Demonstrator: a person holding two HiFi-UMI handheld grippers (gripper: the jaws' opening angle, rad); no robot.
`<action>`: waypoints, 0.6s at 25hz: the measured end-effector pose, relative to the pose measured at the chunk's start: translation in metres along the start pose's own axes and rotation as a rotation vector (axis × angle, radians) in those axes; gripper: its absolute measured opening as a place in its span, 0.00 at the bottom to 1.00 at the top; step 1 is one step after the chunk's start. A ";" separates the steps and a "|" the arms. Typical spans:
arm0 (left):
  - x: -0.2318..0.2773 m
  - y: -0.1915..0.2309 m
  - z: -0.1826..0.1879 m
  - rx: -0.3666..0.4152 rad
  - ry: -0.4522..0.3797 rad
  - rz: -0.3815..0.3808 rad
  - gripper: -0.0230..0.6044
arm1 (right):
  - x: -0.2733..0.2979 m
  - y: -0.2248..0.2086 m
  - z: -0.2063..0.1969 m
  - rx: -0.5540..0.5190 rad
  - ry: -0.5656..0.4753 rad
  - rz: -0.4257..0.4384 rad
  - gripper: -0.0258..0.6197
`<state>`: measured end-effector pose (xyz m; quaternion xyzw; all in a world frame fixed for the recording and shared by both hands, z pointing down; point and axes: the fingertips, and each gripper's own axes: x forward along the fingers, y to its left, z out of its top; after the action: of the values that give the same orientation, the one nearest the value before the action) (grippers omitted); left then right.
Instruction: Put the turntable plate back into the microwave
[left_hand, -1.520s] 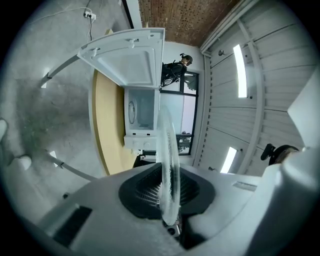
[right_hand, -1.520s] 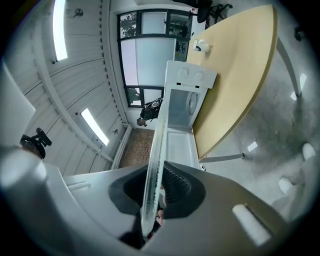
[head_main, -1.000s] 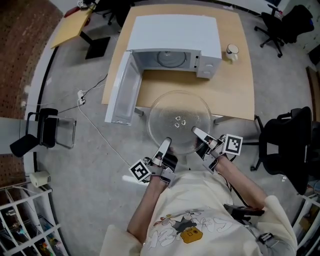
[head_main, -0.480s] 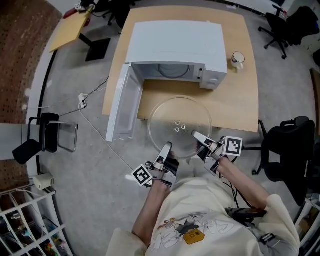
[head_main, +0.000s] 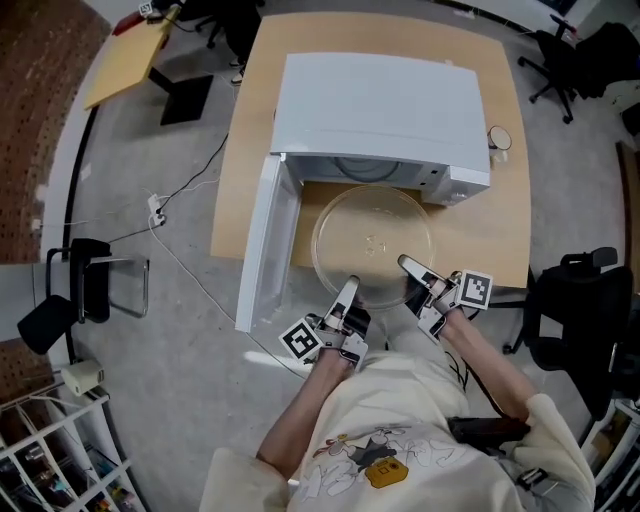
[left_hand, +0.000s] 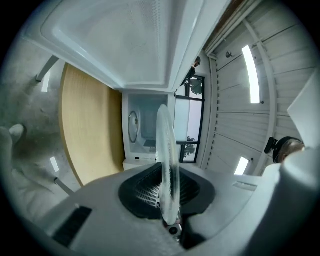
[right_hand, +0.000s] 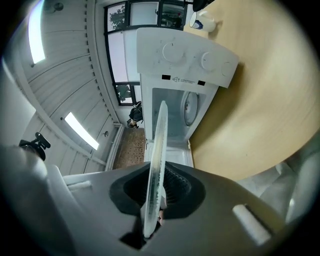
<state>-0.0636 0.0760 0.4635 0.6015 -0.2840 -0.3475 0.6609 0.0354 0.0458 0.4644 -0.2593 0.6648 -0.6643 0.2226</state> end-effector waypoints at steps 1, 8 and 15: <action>0.006 0.003 0.007 -0.005 -0.007 -0.004 0.09 | 0.007 -0.003 0.007 -0.012 -0.011 -0.002 0.10; 0.048 0.036 0.030 -0.033 -0.065 0.023 0.09 | 0.032 -0.036 0.051 -0.014 -0.071 -0.017 0.09; 0.072 0.064 0.053 -0.022 -0.146 0.011 0.09 | 0.063 -0.058 0.078 -0.083 -0.009 -0.034 0.11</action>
<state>-0.0550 -0.0106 0.5299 0.5656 -0.3310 -0.3901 0.6468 0.0400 -0.0532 0.5235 -0.2824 0.6864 -0.6386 0.2032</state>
